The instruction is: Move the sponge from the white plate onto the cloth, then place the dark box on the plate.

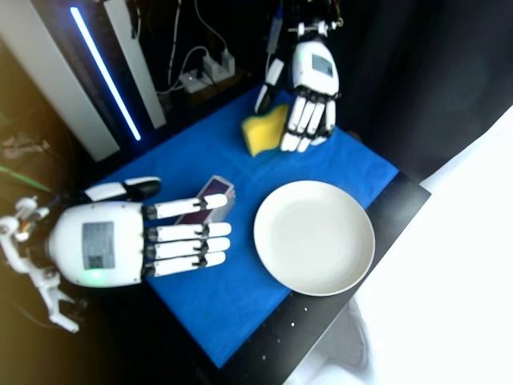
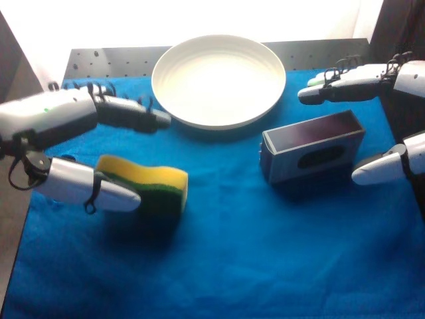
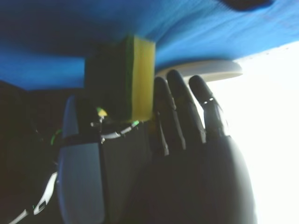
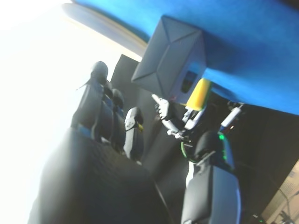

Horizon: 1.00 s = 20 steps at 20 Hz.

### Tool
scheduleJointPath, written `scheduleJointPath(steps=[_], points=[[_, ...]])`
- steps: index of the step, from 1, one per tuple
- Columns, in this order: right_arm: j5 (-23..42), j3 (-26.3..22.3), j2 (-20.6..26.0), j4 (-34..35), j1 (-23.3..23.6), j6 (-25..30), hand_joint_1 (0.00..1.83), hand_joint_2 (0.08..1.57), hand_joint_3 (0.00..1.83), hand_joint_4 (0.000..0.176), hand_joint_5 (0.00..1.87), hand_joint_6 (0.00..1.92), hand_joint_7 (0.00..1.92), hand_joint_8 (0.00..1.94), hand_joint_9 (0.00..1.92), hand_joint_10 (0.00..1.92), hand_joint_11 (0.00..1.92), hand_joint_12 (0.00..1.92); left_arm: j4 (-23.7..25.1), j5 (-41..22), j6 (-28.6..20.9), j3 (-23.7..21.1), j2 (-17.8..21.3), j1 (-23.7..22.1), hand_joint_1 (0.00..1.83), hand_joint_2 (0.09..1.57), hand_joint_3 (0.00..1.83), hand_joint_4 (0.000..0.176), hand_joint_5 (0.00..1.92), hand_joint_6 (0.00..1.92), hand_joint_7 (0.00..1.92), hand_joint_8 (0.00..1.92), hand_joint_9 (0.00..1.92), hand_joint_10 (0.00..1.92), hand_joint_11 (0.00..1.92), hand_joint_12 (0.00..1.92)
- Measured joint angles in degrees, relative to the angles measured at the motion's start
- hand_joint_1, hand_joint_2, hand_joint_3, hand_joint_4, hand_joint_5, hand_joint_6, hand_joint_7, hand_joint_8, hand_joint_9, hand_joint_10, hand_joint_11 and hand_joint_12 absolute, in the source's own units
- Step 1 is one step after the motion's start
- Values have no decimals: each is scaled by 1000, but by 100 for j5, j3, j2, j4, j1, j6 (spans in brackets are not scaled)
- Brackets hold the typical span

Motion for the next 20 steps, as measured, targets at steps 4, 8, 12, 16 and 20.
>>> scheduleJointPath(steps=[4,8,12,16,20], points=[[-57,92,-92,-13,2,17,831,914,1,16,480,5,379,5,310,8,276,77,-190,-442,199,-240,140,153,824,810,0,91,126,0,141,1,171,16,0,659],[-212,234,-197,13,2,22,951,980,0,0,699,8,607,8,559,7,245,593,-461,-859,363,-341,247,306,810,808,0,109,23,5,65,1,88,1,0,531],[-424,439,-400,68,52,70,1233,1068,1,6,1079,687,1072,871,1165,230,811,1183,-573,-883,365,-341,247,468,827,818,0,109,42,3,155,8,151,9,0,575],[-448,466,-413,57,111,37,1261,1087,0,0,959,864,1145,875,1147,689,876,1358,-785,-944,365,-341,247,634,817,826,2,89,67,2,128,5,157,2,0,533],[-68,358,-385,260,111,28,1250,1074,0,0,1010,825,1146,824,1109,518,836,1174,-1025,-997,380,-385,247,868,854,843,6,84,99,10,133,4,165,4,0,549]])
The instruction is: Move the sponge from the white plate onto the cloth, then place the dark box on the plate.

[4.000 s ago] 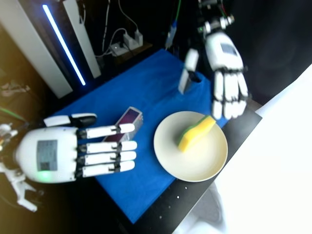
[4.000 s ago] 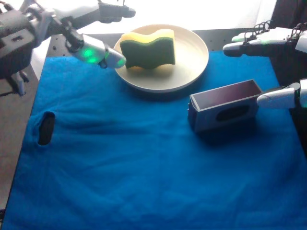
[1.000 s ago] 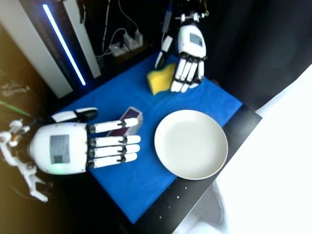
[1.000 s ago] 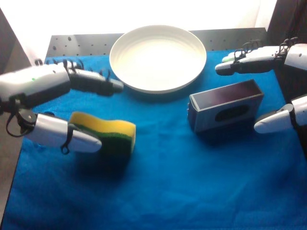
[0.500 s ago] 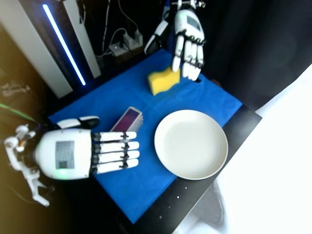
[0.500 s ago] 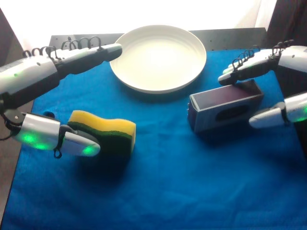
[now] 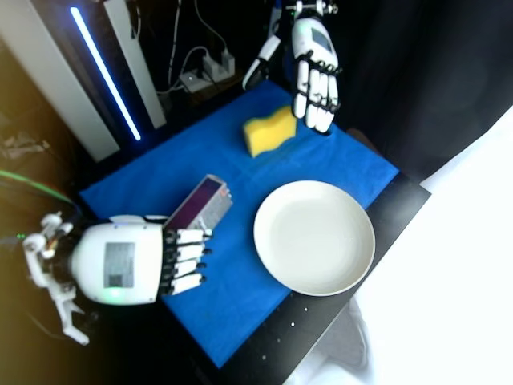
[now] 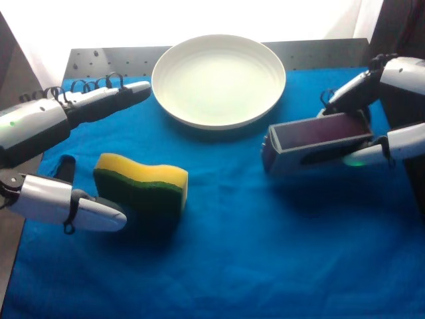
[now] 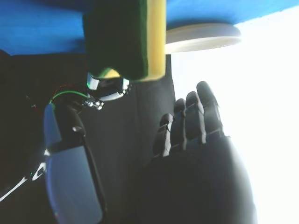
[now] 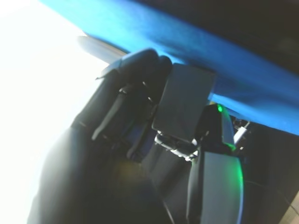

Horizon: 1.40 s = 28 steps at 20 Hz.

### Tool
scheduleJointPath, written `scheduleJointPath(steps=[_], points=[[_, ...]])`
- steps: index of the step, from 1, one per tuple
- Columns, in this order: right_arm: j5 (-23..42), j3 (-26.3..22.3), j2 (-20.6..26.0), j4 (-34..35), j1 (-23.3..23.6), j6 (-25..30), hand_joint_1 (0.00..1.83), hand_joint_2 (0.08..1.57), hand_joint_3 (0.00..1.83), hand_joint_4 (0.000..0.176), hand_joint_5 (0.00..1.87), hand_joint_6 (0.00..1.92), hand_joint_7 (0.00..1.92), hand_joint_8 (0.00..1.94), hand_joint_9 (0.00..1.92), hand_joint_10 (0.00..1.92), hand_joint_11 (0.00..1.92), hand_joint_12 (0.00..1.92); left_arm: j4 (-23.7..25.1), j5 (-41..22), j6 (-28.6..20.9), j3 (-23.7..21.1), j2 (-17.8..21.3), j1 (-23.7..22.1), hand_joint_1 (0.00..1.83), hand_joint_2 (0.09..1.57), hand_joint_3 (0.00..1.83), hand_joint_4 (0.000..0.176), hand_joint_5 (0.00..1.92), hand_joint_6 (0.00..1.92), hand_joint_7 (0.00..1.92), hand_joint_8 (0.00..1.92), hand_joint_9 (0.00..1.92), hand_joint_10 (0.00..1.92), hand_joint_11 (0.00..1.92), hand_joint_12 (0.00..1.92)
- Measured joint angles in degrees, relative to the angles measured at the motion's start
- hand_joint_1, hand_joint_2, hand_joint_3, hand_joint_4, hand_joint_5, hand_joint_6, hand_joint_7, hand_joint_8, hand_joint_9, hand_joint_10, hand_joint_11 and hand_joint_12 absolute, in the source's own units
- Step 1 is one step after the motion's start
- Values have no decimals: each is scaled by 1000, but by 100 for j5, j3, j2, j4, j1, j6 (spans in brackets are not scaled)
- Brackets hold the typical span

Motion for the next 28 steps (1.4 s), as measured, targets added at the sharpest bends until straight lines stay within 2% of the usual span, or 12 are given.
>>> scheduleJointPath(steps=[2,3,8,10,14,15,17,20,23,26,27,28], points=[[356,-70,17,-35,168,11,1278,1036,1,0,1117,600,1227,733,1178,505,833,1182,-31,-160,4,-4,0,48,850,842,5,89,108,12,132,3,163,2,0,549],[407,-68,28,-92,334,13,1271,1034,0,0,1072,739,1290,549,1210,401,872,1022,-61,-173,2,-4,0,59,838,847,4,75,105,7,133,2,176,5,0,588],[317,299,70,-400,1228,9,1287,1044,0,0,1009,808,1311,536,1366,234,1036,969,-122,-249,9,-33,0,94,826,859,2,79,105,3,122,2,170,0,0,571],[59,476,-28,-844,1733,11,1296,1035,0,0,1047,677,1323,567,1470,570,1167,1381,-118,-306,9,-39,0,94,827,858,0,78,104,1,117,3,155,4,0,516],[-778,1150,-752,-1403,2675,9,1298,1027,0,0,1162,423,1262,732,1362,703,1126,1354,-118,-343,9,-39,0,98,836,844,0,75,104,6,123,4,150,1,0,542],[-925,1300,-986,-1554,2726,17,1293,1041,0,0,1170,387,1204,865,1346,843,1135,1427,-114,-380,9,-39,0,98,852,838,0,75,106,5,126,4,149,0,0,543],[-1333,1600,-1445,-1692,2712,28,1276,1037,0,0,1066,743,1306,531,1282,487,995,1071,-111,-448,9,-39,0,83,854,833,0,77,109,2,132,2,143,0,0,503],[-1805,1878,-1731,-1659,2708,26,1261,1033,0,0,1062,847,1336,372,1290,299,793,1142,-70,-459,11,-31,-4,-2,856,818,0,47,146,3,151,2,168,2,0,632],[-2332,1989,-1937,-2017,2708,24,1295,1002,5,0,1230,390,1309,596,1348,448,959,1266,-37,-546,11,-9,-46,-39,831,836,6,46,136,0,141,0,171,3,0,627],[-2608,2000,-2074,-2170,2706,26,1279,1050,0,0,1041,716,1234,712,1236,339,867,1123,33,-525,4,11,-140,-116,839,836,2,56,157,5,153,2,196,7,0,627],[-2588,1998,-2087,-2179,2706,28,1354,1028,2,0,933,278,1177,703,1172,278,794,1056,33,-516,2,28,-153,-146,842,839,2,50,150,1,144,2,195,4,0,659],[-2570,1996,-2103,-2205,2706,31,1158,981,0,0,905,77,1094,353,1152,226,801,1012,44,-529,-4,50,-153,-149,858,838,1,48,146,0,139,0,188,1,0,636]])
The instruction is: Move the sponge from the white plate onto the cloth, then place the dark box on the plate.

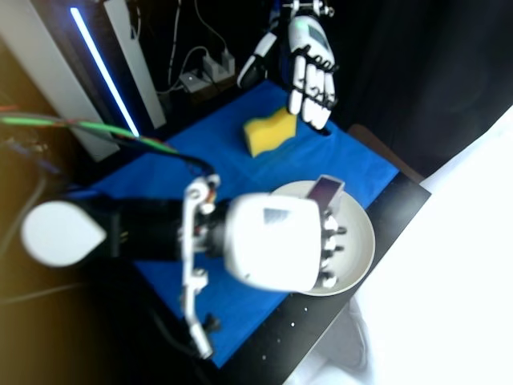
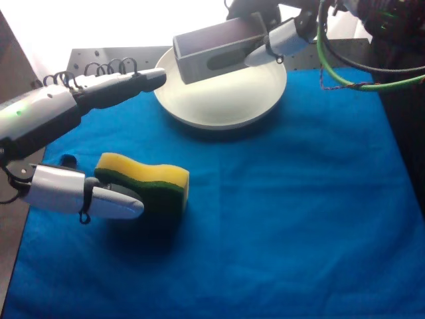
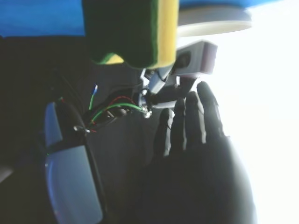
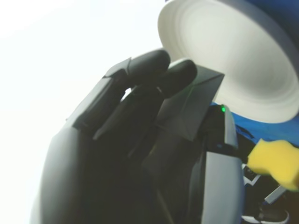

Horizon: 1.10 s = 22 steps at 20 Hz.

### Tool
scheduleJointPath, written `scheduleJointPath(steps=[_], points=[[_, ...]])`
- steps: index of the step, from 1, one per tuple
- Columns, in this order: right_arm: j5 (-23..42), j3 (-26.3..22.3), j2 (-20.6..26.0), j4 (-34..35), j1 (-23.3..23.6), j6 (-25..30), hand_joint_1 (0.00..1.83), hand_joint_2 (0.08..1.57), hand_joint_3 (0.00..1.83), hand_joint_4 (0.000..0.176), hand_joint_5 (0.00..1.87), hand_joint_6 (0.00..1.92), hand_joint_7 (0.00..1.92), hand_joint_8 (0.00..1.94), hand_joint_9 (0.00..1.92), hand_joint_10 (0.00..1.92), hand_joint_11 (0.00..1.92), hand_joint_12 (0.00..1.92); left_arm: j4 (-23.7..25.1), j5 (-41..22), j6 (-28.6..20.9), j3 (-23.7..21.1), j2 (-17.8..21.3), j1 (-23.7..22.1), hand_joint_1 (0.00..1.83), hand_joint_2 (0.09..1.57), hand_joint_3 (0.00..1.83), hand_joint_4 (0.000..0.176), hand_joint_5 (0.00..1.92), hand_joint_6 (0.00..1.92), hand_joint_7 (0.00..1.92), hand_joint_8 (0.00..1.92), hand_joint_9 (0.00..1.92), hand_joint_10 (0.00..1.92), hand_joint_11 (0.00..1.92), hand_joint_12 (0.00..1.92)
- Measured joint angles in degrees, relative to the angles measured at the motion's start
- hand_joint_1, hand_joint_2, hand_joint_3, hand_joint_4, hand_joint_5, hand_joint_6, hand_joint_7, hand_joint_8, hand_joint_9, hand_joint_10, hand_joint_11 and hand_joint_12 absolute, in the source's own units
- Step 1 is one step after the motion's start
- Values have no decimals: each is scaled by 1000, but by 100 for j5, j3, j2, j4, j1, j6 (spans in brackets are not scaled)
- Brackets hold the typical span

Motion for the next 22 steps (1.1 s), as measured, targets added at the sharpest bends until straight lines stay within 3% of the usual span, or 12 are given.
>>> scheduleJointPath(steps=[1,3,4,5,6,7,8,12,15,18,20,22], points=[[11,-7,-2,-72,0,0,1020,968,0,0,695,15,923,114,1006,111,690,913,-44,4,-9,0,0,-4,856,842,2,56,135,0,127,0,172,0,0,603],[-42,-44,11,-142,0,-2,833,922,0,93,279,0,422,4,624,6,414,870,-31,13,-17,0,-2,-4,844,845,3,70,132,0,135,5,171,1,0,598],[-61,-118,37,-149,0,0,819,864,1,159,111,0,205,0,346,0,180,852,-11,9,-37,0,-2,-4,832,847,2,60,135,1,135,3,185,5,0,628],[-52,-175,63,-175,0,0,719,846,0,173,21,0,40,0,159,0,35,751,-17,7,-39,0,-15,-4,830,854,4,63,115,3,124,3,171,3,0,572],[9,-190,76,-214,-2,-2,652,842,0,175,3,0,7,0,68,13,6,540,-48,0,-61,0,-37,-4,823,855,3,73,111,2,126,3,169,2,0,545],[37,-223,98,-214,-7,0,631,817,0,176,0,0,1,0,13,9,0,160,-31,0,-63,0,-48,-4,827,849,0,80,108,1,143,6,176,4,0,560],[122,-284,173,-199,-13,0,603,796,0,176,0,0,0,0,29,15,0,31,-20,9,-70,0,-57,-2,838,846,0,74,113,2,145,5,173,2,0,559],[833,-713,791,494,-328,-2,713,784,0,176,0,0,0,0,0,0,0,0,-146,-116,-72,-13,-55,28,818,852,1,76,142,6,160,4,179,2,0,508],[1836,-1423,1687,1770,-1062,-98,826,814,2,176,0,0,0,0,0,0,0,0,-354,-417,-57,-186,48,297,823,849,0,135,67,1,176,2,196,7,0,484],[3158,-2470,2476,3187,-2267,-767,826,789,0,176,0,0,0,0,0,0,0,0,-925,-929,186,-437,125,817,857,866,2,113,58,6,191,5,227,9,0,585],[3978,-2975,2706,3884,-3119,-949,828,789,0,176,0,0,0,0,0,0,0,0,-1241,-1285,254,-522,129,1097,804,849,0,124,116,18,197,1,232,7,0,692],[4203,-3040,2697,3932,-3252,-1025,675,782,0,176,0,0,0,0,0,0,0,0,-1471,-1445,302,-546,136,1147,746,859,0,114,102,5,191,0,245,8,0,775]])
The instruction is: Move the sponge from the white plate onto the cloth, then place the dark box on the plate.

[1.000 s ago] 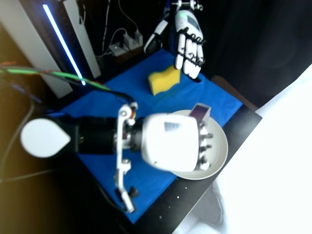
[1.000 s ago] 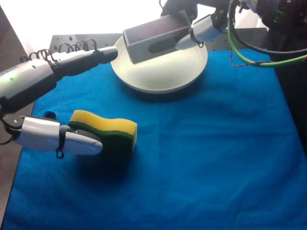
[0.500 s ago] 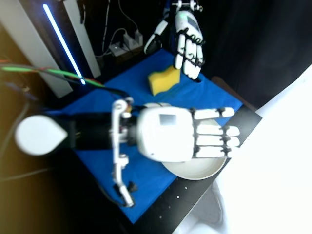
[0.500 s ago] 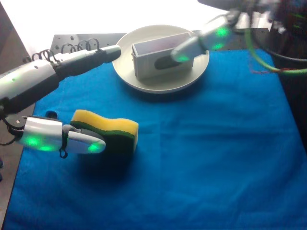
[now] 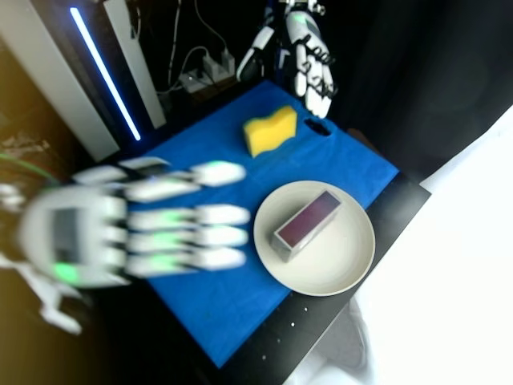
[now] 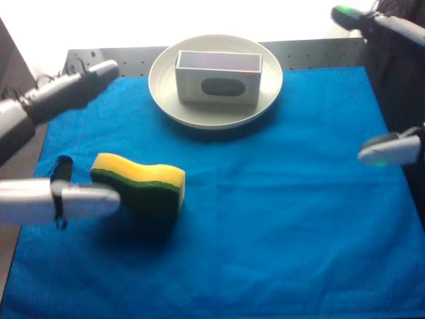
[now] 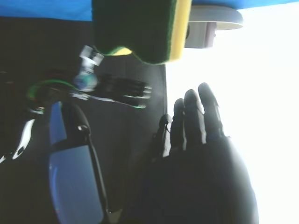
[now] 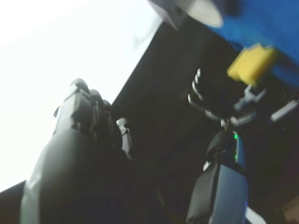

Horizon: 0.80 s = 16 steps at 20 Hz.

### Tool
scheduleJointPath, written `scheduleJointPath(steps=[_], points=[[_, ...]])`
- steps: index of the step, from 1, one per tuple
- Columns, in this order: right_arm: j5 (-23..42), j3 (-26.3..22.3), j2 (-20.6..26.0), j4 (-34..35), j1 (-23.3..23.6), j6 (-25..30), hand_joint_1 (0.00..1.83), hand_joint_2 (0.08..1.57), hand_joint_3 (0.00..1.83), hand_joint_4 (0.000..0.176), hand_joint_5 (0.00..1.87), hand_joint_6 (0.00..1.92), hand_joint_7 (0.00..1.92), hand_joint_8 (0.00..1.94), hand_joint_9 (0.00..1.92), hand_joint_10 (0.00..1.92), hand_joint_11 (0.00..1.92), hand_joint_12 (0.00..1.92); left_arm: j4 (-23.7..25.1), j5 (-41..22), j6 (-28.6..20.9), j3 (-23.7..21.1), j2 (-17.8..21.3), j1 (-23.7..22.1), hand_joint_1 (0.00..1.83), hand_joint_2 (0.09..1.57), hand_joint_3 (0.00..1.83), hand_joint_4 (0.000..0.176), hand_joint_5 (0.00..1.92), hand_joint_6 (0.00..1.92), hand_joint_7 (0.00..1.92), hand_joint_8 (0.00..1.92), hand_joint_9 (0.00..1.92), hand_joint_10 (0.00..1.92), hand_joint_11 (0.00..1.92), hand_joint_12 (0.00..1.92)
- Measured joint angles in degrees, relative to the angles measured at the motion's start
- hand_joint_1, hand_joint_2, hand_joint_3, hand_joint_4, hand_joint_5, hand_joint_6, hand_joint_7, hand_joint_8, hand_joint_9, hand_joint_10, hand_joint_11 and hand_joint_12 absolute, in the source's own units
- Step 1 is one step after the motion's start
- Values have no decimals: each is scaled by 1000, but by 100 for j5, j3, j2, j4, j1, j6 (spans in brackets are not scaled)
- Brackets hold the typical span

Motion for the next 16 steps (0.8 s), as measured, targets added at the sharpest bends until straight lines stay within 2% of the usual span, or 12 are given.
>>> scheduleJointPath(steps=[2,3,4,5,7,8,9,10,11,14,15,16], points=[[769,-168,20,726,-385,0,579,823,15,176,0,0,0,0,0,0,0,0,-50,-411,72,-72,20,160,607,903,14,78,73,1,67,0,142,0,0,782],[1086,-286,35,1045,-660,-4,636,836,17,176,0,0,0,0,0,0,0,0,-203,-599,142,-162,22,299,502,939,19,84,45,0,13,0,95,0,0,727],[1331,-409,0,1344,-898,-7,629,865,25,176,0,0,0,0,0,0,0,0,-402,-763,232,-238,17,446,372,981,22,140,8,0,2,0,29,0,0,600],[1685,-632,-70,1729,-1261,-9,597,926,15,176,0,0,0,0,0,0,0,0,-739,-1163,262,-282,-63,568,325,1003,17,169,1,0,0,0,5,0,0,498],[2076,-857,-85,1971,-1655,-7,552,984,22,176,0,0,0,0,0,0,0,0,-949,-1633,249,-289,-195,595,334,1061,11,176,0,0,0,0,0,0,0,215],[2201,-942,-96,2094,-1823,-9,524,978,15,176,0,0,4,1,0,0,13,5,-966,-1832,245,-317,-249,612,253,1049,2,169,0,0,0,0,0,0,0,190],[2214,-957,-109,2232,-1873,-9,612,971,5,176,0,0,0,0,0,0,0,0,-940,-1980,236,-330,-326,612,180,1129,21,146,0,0,0,0,0,0,0,25],[2221,-957,-111,2267,-1873,-11,612,971,5,176,0,0,0,0,0,0,0,0,-931,-1998,225,-348,-328,612,180,1129,21,146,0,0,0,0,0,0,0,25],[2256,-957,-111,2260,-1871,-9,726,975,5,176,0,0,0,0,0,0,0,0,-863,-2020,234,-356,-328,577,207,1111,6,165,0,0,0,0,0,0,0,4],[2249,-957,-111,1845,-1759,-9,672,916,0,176,0,0,3,1,17,6,0,0,-697,-2061,323,-243,-295,184,196,1002,0,138,0,0,0,0,0,0,0,0],[2256,-957,-87,1591,-1622,-9,601,922,0,176,0,0,0,0,29,9,21,9,-605,-2074,376,-223,-245,9,165,988,0,145,0,0,0,0,0,0,0,0],[2227,-953,-17,1425,-1451,-9,540,959,8,176,13,5,0,0,36,10,25,11,-487,-2096,433,-197,-216,-153,150,976,0,108,0,0,0,0,0,0,0,0]])
